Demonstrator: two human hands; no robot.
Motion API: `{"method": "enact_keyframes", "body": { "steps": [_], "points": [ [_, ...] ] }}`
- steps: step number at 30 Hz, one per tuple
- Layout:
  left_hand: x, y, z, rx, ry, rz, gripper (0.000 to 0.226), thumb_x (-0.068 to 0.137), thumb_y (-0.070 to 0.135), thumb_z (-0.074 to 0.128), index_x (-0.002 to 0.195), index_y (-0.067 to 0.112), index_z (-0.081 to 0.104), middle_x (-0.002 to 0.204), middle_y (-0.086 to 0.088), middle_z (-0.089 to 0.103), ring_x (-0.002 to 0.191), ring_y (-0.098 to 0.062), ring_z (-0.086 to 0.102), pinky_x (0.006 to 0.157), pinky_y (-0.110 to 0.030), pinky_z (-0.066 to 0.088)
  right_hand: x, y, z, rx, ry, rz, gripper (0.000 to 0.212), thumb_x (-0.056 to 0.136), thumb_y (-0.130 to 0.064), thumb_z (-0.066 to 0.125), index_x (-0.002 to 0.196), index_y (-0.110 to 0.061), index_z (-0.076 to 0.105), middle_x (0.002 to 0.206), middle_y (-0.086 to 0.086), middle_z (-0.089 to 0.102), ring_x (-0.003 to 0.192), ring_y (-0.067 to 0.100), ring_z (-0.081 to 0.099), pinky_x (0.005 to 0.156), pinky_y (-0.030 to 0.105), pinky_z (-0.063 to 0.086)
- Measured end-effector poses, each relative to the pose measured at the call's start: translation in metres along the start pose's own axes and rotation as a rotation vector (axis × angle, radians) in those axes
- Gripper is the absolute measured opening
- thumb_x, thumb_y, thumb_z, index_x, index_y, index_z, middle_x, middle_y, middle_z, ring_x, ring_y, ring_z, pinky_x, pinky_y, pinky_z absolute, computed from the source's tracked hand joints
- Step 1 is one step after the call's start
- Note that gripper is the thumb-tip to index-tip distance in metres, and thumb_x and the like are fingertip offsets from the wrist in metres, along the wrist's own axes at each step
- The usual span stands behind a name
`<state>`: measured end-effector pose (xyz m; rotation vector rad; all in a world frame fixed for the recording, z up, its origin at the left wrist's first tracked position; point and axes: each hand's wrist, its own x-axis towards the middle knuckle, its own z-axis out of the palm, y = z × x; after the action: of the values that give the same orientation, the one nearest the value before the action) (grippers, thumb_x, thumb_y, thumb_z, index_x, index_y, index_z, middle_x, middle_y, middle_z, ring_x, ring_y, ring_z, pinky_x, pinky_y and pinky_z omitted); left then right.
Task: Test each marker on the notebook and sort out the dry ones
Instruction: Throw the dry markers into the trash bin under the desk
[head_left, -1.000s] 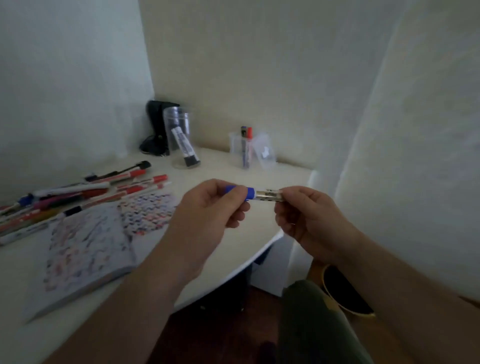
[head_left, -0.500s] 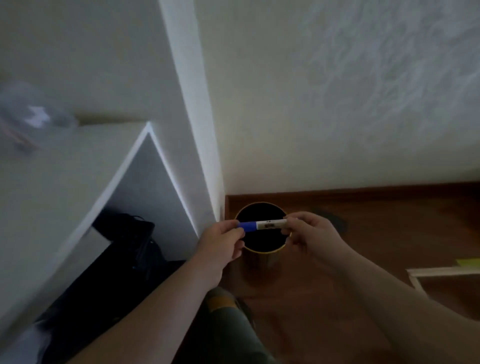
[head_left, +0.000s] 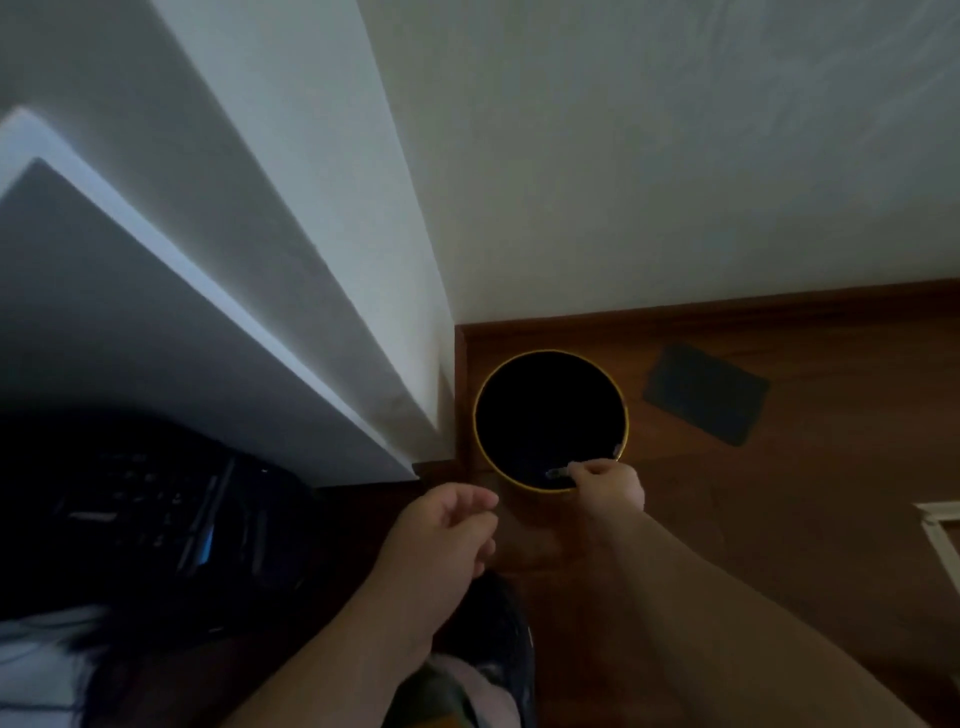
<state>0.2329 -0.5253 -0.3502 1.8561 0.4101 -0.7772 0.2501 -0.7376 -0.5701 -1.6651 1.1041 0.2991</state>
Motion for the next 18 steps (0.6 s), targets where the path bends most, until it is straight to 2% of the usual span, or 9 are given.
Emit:
{"method": "enact_keyframes", "body": {
  "steps": [2, 5, 9, 11, 14, 16, 18],
  "points": [
    [0.005, -0.001, 0.001, 0.002, -0.007, -0.004, 0.016, 0.099, 0.018, 0.063, 0.105, 0.029, 0.072, 0.104, -0.001, 0.073, 0.097, -0.017, 0.070, 0.088, -0.037, 0.060, 0.004, 0.002, 0.000, -0.164, -0.020, -0.068, 0.017, 0.096, -0.042, 0.069, 0.103, -0.027, 0.075, 0.095, 0.001, 0.071, 0.083, 0.019, 0.066, 0.064, 0.029, 0.048],
    [0.007, 0.001, 0.005, -0.009, -0.018, 0.011, 0.015, 0.099, 0.017, 0.063, 0.104, 0.028, 0.073, 0.102, -0.003, 0.074, 0.095, -0.018, 0.071, 0.086, -0.038, 0.060, 0.002, 0.011, -0.001, -0.300, -0.019, -0.069, 0.012, 0.098, -0.038, 0.067, 0.096, -0.027, 0.072, 0.092, 0.002, 0.068, 0.080, 0.018, 0.062, 0.062, 0.028, 0.045],
    [0.001, 0.004, 0.009, 0.080, -0.050, 0.092, 0.016, 0.100, 0.021, 0.062, 0.104, 0.032, 0.071, 0.099, -0.002, 0.073, 0.096, -0.018, 0.070, 0.088, -0.037, 0.061, -0.012, 0.033, -0.001, -0.301, -0.032, -0.020, 0.009, 0.096, -0.031, 0.069, 0.092, -0.026, 0.076, 0.091, 0.001, 0.071, 0.075, 0.015, 0.062, 0.062, 0.026, 0.047],
    [-0.009, 0.005, 0.008, 0.100, -0.053, 0.156, 0.016, 0.100, 0.022, 0.061, 0.104, 0.035, 0.070, 0.099, 0.004, 0.072, 0.095, -0.011, 0.068, 0.087, -0.033, 0.060, -0.025, 0.045, -0.003, -0.279, -0.043, -0.013, 0.010, 0.096, -0.030, 0.068, 0.094, -0.027, 0.077, 0.089, -0.001, 0.072, 0.074, 0.013, 0.064, 0.056, 0.025, 0.047],
    [-0.030, 0.002, -0.002, 0.165, -0.055, 0.273, 0.016, 0.100, 0.028, 0.062, 0.103, 0.042, 0.069, 0.097, 0.016, 0.070, 0.091, 0.003, 0.065, 0.084, -0.026, 0.058, -0.046, 0.054, -0.005, -0.269, -0.049, 0.015, 0.011, 0.095, -0.033, 0.070, 0.097, -0.027, 0.078, 0.088, -0.001, 0.072, 0.078, 0.016, 0.065, 0.059, 0.025, 0.047],
    [-0.045, -0.003, -0.013, 0.192, -0.053, 0.311, 0.015, 0.100, 0.031, 0.062, 0.101, 0.045, 0.069, 0.095, 0.019, 0.069, 0.087, 0.005, 0.064, 0.081, -0.024, 0.059, -0.060, 0.060, 0.001, -0.272, -0.044, 0.047, 0.010, 0.094, -0.033, 0.071, 0.094, -0.026, 0.079, 0.084, -0.001, 0.073, 0.075, 0.016, 0.066, 0.057, 0.023, 0.047],
    [-0.058, -0.011, -0.025, 0.186, -0.051, 0.313, 0.016, 0.100, 0.032, 0.062, 0.102, 0.047, 0.068, 0.096, 0.021, 0.068, 0.087, 0.005, 0.065, 0.081, -0.025, 0.060, -0.075, 0.069, 0.012, -0.286, -0.068, 0.060, 0.011, 0.092, -0.031, 0.072, 0.091, -0.023, 0.079, 0.080, 0.000, 0.075, 0.074, 0.017, 0.070, 0.059, 0.024, 0.053]
  ]
}}
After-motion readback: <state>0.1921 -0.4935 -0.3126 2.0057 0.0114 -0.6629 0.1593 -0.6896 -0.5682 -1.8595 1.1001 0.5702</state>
